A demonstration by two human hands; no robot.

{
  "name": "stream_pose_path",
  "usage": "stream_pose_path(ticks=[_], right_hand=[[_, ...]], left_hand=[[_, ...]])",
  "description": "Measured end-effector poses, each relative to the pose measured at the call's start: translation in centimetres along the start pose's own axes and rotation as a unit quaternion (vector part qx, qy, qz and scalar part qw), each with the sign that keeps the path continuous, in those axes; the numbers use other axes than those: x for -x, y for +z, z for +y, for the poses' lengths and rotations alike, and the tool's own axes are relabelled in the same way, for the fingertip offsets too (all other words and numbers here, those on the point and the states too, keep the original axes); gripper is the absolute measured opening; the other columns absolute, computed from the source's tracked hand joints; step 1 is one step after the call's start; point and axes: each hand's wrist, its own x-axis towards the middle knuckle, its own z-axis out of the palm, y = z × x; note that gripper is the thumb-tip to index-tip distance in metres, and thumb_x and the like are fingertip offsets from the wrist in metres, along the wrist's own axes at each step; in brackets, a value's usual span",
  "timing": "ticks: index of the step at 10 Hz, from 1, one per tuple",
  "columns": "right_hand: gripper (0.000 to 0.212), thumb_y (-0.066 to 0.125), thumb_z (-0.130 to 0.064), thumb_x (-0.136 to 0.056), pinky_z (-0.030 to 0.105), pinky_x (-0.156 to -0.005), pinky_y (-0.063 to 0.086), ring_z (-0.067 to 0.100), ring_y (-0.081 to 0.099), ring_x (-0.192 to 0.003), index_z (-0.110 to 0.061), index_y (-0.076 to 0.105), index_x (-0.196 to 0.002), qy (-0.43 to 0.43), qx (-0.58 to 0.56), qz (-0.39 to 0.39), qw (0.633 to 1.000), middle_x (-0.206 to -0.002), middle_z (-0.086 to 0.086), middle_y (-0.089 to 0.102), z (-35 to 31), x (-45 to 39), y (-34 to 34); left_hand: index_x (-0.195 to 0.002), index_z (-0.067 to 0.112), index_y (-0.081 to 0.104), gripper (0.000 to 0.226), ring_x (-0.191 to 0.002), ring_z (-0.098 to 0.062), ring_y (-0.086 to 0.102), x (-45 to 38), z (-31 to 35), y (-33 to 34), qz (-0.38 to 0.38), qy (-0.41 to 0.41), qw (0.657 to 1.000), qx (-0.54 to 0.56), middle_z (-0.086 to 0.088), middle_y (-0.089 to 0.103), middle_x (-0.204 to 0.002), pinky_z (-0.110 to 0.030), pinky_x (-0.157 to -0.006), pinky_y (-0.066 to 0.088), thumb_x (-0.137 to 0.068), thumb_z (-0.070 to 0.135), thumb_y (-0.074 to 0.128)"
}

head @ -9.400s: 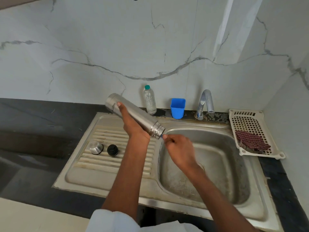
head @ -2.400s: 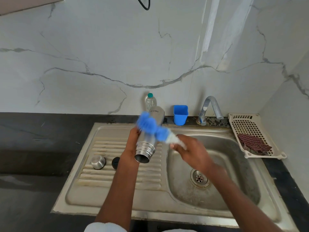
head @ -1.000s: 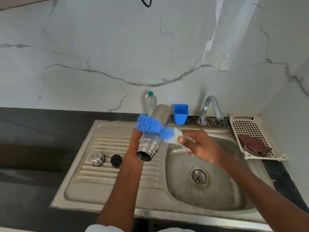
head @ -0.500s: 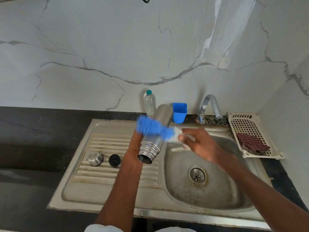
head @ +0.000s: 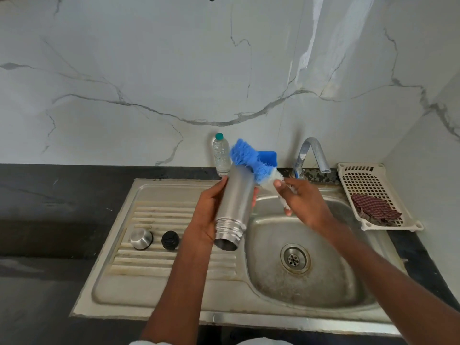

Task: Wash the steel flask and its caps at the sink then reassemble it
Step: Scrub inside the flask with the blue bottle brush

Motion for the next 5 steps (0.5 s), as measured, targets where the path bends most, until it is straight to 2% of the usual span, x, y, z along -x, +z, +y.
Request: stream_pose_path(ticks=[1, 2, 3, 4, 5], right_hand=[[0.056, 0.044, -0.079, -0.091, 0.036, -0.059, 0.057, 0.019, 0.067, -0.053, -0.029, 0.066, -0.078, -0.041, -0.009, -0.01, 0.999, -0.058, 0.0, 0.065, 0.4, 0.2, -0.1], [0.037, 0.045, -0.072, -0.097, 0.036, -0.048, 0.054, 0.012, 0.066, -0.052, -0.045, 0.071, -0.092, -0.184, -0.026, -0.145, 0.972, -0.063, -0.003, 0.067, 0.9, 2.8, 0.1], [0.047, 0.044, -0.075, -0.096, 0.033, -0.049, 0.052, 0.011, 0.066, -0.052, -0.037, 0.072, -0.091, -0.169, -0.017, -0.124, 0.978, -0.063, 0.0, 0.067, 0.9, 2.8, 0.4], [0.057, 0.044, -0.078, -0.093, 0.029, -0.063, 0.049, 0.018, 0.067, -0.053, -0.027, 0.064, -0.077, -0.02, -0.027, -0.001, 0.999, -0.058, 0.004, 0.066, 0.4, 0.4, 0.3], [0.046, 0.045, -0.076, -0.095, 0.032, -0.062, 0.051, 0.016, 0.068, -0.055, -0.037, 0.064, -0.079, -0.038, 0.001, -0.021, 0.999, -0.059, 0.002, 0.066, 0.4, 0.5, 0.5]], left_hand=[[-0.144, -0.008, 0.055, 0.061, -0.126, -0.048, 0.06, 0.1, 0.2, 0.8, 0.038, 0.02, 0.998, 0.042, -0.034, 0.053, -0.146, -0.053, -0.107, 0.051, -0.102, 0.036, 0.066], [-0.118, -0.007, 0.061, 0.04, -0.075, -0.031, 0.077, 1.2, 0.1, 0.4, 0.041, 0.081, 0.981, 0.174, -0.025, 0.074, -0.093, -0.031, -0.068, 0.065, -0.106, 0.03, 0.052], [-0.12, -0.001, 0.061, 0.037, -0.059, -0.016, 0.072, 0.7, -2.5, -1.4, 0.025, -0.043, 0.998, 0.032, -0.01, 0.072, -0.085, -0.024, -0.051, 0.059, -0.109, 0.032, 0.049], [-0.146, -0.009, 0.049, 0.069, -0.097, -0.035, 0.07, -1.8, -0.6, -2.7, -0.058, -0.052, 0.99, 0.121, -0.027, 0.065, -0.123, -0.043, -0.089, 0.061, -0.099, 0.038, 0.069], [-0.138, -0.015, 0.052, 0.079, -0.096, -0.037, 0.074, 0.9, 0.4, -1.9, -0.051, -0.073, 0.99, 0.107, -0.03, 0.068, -0.116, -0.046, -0.088, 0.063, -0.084, 0.031, 0.086]])
